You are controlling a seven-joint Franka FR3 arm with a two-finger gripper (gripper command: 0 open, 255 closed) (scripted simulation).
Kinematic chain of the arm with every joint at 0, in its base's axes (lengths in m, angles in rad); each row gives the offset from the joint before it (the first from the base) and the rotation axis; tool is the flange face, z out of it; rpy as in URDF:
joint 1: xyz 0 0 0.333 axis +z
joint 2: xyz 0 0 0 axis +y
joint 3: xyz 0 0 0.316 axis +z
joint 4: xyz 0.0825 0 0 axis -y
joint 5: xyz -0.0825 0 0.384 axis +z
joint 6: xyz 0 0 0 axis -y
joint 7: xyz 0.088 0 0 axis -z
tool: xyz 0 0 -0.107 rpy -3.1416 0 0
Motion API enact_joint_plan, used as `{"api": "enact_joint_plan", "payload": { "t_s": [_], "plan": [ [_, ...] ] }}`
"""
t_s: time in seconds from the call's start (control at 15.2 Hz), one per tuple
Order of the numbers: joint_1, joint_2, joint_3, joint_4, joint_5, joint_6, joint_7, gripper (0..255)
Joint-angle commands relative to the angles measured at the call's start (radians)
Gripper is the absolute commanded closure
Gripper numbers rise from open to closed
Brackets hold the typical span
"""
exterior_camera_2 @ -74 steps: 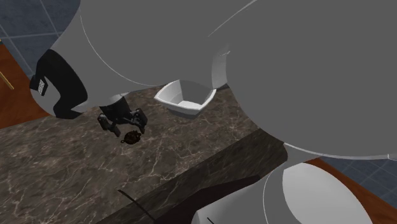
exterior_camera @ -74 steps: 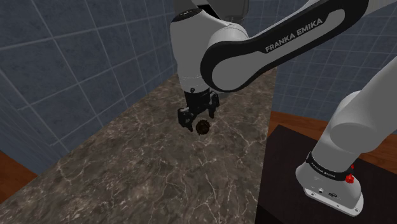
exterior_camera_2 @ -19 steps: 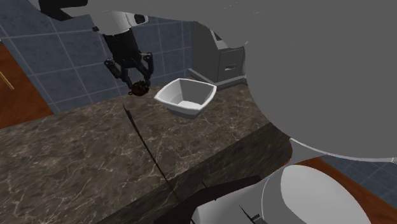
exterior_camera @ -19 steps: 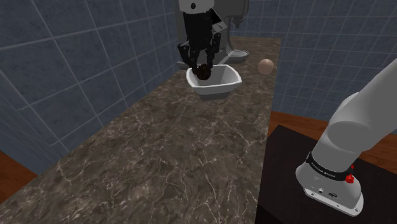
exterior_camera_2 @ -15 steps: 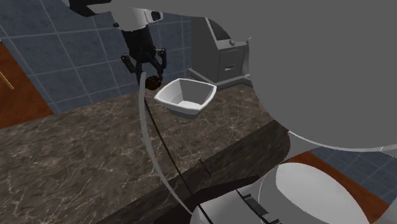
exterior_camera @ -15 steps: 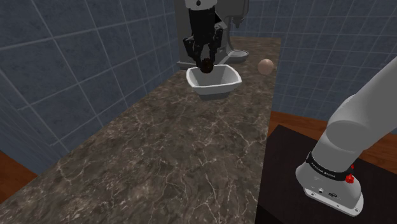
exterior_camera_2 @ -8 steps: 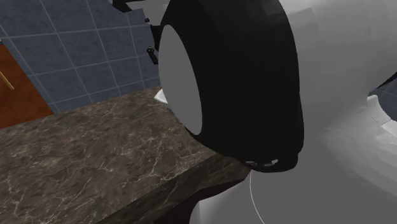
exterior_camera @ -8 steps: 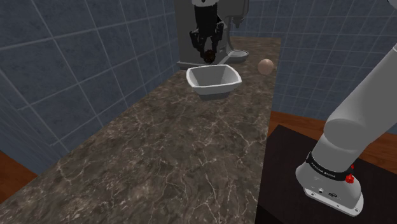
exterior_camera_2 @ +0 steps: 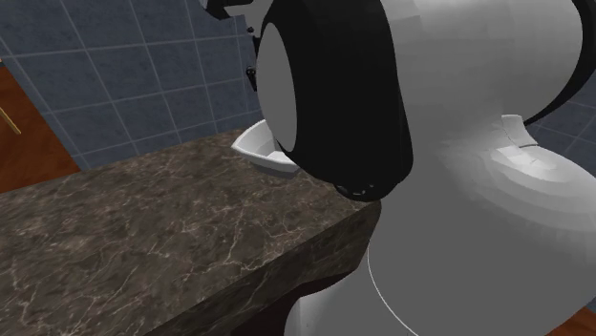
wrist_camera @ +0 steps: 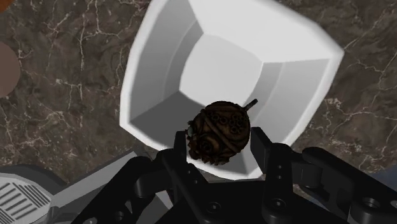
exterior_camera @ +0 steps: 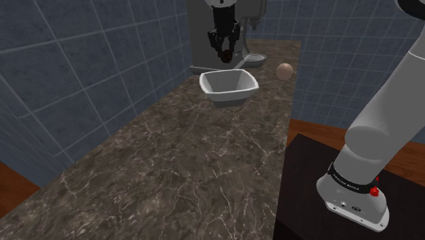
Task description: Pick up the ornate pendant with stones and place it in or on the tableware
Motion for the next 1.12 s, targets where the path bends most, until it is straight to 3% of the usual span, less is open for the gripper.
{"api": "enact_joint_plan", "payload": {
  "t_s": [0.0,0.79,1.06],
  "plan": [
    [-0.001,0.000,-0.001,-0.024,0.000,0.025,0.000,255],
    [-0.001,-0.014,-0.003,-0.205,0.001,0.193,0.015,255],
    [-0.001,-0.014,-0.003,-0.205,0.001,0.193,0.015,255]
  ]
}}
